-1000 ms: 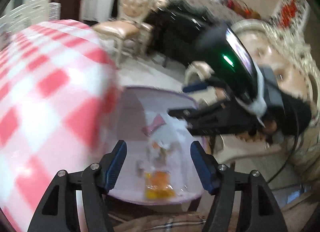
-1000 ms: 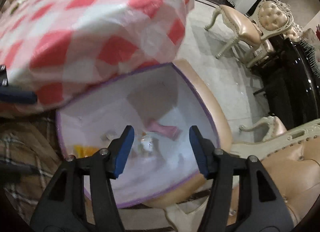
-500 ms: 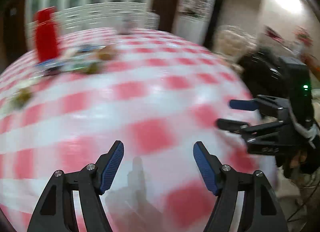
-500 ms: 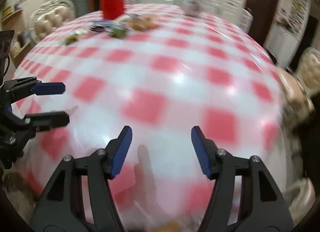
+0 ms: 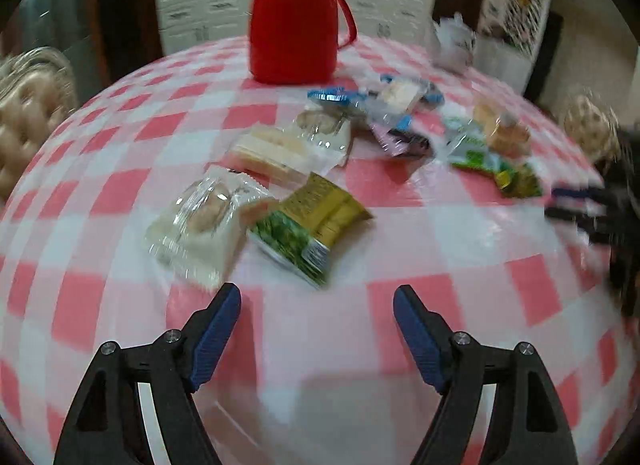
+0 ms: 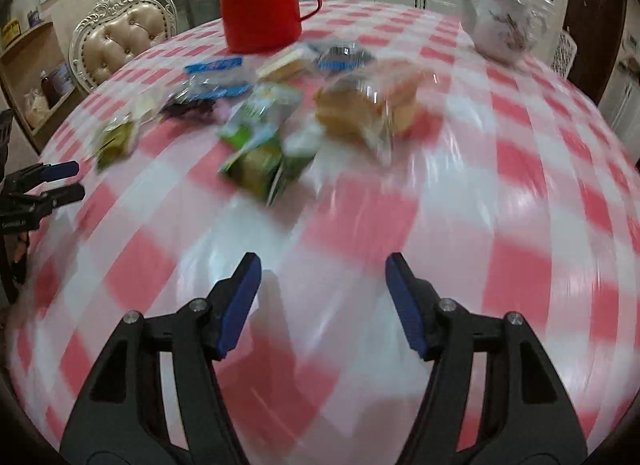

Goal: Organize snacks
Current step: 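Move both open grippers back over the table snacks, then grasp the yellow-green packet with the left gripper while the right grasps the green garlic packet, then carry both green packets over the bin and open both grippers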

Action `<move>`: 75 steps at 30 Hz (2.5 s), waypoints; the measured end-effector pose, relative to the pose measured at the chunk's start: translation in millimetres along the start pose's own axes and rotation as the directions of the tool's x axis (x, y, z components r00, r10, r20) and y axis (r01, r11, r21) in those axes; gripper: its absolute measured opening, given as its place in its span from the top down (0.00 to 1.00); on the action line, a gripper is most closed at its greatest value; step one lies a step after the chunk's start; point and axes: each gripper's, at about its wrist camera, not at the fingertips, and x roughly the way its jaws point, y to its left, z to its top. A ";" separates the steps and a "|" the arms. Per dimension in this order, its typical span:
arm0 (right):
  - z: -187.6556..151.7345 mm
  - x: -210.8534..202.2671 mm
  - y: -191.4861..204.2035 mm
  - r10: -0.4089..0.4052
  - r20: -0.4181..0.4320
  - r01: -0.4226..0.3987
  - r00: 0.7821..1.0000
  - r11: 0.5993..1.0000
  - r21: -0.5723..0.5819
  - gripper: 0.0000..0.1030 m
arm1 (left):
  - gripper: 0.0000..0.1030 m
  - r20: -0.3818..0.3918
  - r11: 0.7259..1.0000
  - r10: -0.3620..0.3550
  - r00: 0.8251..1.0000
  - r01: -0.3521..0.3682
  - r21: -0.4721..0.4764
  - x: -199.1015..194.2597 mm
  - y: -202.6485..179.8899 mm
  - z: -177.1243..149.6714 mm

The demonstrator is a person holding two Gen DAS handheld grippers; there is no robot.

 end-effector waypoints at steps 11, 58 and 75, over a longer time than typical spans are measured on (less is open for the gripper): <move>45.7 39.7 43.0 0.115 -0.017 -0.116 0.993 0.973 -0.201 0.21 | 0.13 -0.018 0.989 -0.062 0.998 0.063 0.136 42.1 9.7 46.3; -221.8 -244.0 12.8 -0.163 0.034 0.165 0.986 0.985 -0.058 0.65 | 0.66 -0.006 0.827 -0.351 0.936 0.313 0.468 -127.7 -323.1 -110.0; -321.7 -293.3 -81.7 -0.265 -0.039 0.268 0.963 0.942 0.202 0.65 | 0.66 -0.172 0.625 -0.414 0.894 0.416 0.661 -124.6 -473.1 -162.3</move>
